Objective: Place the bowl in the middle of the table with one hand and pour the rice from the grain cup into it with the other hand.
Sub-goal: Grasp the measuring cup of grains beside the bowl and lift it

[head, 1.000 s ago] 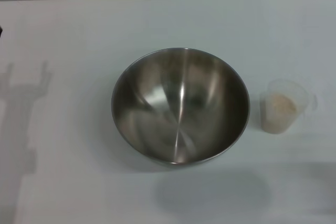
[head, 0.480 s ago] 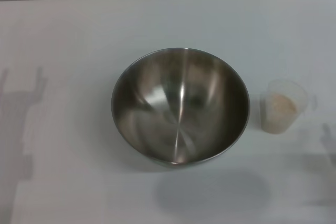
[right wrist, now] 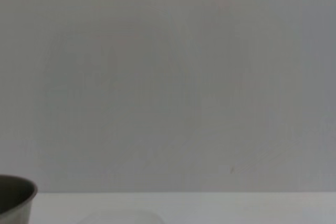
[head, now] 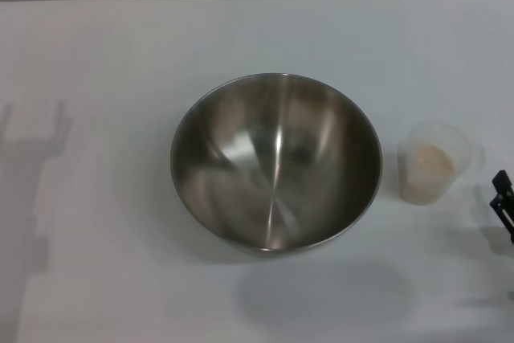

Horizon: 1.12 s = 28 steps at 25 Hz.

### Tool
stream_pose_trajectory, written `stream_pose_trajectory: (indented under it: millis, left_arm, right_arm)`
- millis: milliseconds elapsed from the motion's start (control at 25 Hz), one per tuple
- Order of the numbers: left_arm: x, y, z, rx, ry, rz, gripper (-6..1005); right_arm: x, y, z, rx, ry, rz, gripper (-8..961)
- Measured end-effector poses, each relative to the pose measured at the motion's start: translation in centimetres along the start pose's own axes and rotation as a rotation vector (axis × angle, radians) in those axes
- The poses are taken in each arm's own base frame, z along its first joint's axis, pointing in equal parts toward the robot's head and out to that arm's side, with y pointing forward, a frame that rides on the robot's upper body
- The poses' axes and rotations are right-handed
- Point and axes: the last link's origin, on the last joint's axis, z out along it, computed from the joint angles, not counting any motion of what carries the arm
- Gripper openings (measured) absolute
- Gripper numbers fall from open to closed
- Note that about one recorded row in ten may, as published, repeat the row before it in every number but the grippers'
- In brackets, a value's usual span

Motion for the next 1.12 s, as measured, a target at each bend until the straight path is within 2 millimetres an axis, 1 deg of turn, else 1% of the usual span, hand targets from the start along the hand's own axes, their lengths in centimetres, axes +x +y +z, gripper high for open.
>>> stream_pose_trajectory:
  millis: [240,1120]
  left_arm:
    - [0.0,0.1,0.0,-0.004,-0.002,0.001,816]
    - [-0.1,-0.1,-0.5,0.003,-0.007,-0.009,816]
  right_arm:
    - [0.5,0.1,0.7,-0.015,0.035,-0.004,826]
    - [0.9,0.6,2.5,-0.047,0.074,-0.008,826]
